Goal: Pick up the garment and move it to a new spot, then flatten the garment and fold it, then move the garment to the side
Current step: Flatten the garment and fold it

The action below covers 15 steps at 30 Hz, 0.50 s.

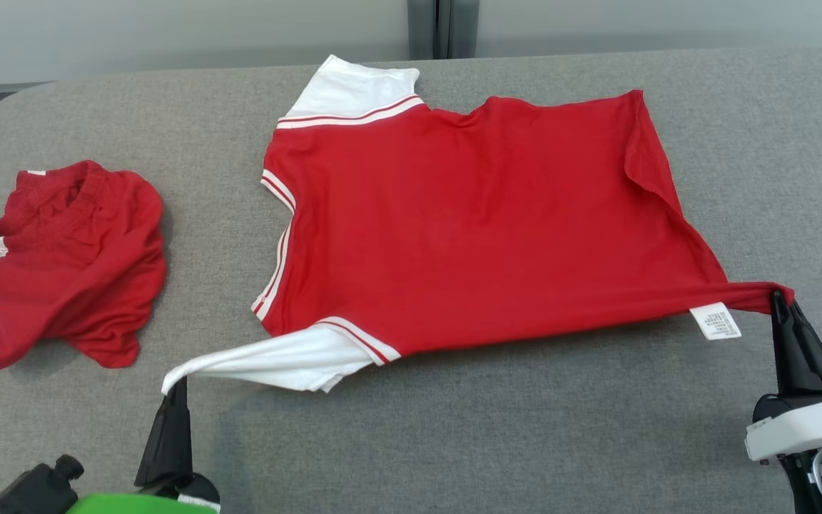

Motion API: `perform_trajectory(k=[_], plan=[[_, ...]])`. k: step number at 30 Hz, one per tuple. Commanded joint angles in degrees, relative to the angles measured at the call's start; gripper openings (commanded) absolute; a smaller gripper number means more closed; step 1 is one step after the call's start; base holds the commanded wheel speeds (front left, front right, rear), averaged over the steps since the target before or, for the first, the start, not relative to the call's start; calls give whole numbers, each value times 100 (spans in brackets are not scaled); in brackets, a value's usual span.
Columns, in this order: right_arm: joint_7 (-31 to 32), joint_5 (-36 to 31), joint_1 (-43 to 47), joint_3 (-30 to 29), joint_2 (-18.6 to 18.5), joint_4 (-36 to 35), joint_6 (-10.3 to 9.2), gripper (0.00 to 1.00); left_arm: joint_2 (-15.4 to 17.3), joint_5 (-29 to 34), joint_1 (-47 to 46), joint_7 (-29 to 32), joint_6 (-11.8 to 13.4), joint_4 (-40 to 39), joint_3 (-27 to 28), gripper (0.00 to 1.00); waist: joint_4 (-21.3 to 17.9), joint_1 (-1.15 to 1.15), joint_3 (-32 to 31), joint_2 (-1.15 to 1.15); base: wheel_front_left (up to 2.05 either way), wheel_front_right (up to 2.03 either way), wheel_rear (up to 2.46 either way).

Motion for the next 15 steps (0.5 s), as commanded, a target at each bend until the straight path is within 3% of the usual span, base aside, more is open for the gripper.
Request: perform_trajectory(k=[1, 8, 15], plan=[[-23, -41, -89, 11, 41, 82, -16, 0, -24, 49, -262, 26, 71, 18, 8, 0, -3, 1, 83, 0, 0, 0, 0], [-23, -124, -511, 109, 155, 433, -14, 0, -217, 63, -1103, 113, -2, 368, -131, 0, 36, 1, 399, 0, 0, 0, 0], [-22, -230, -1203, 174, 38, 908, -14, 0, -330, 160, -2118, 151, -144, 1006, -270, 0, 123, 1, 823, 0, 0, 0, 0]])
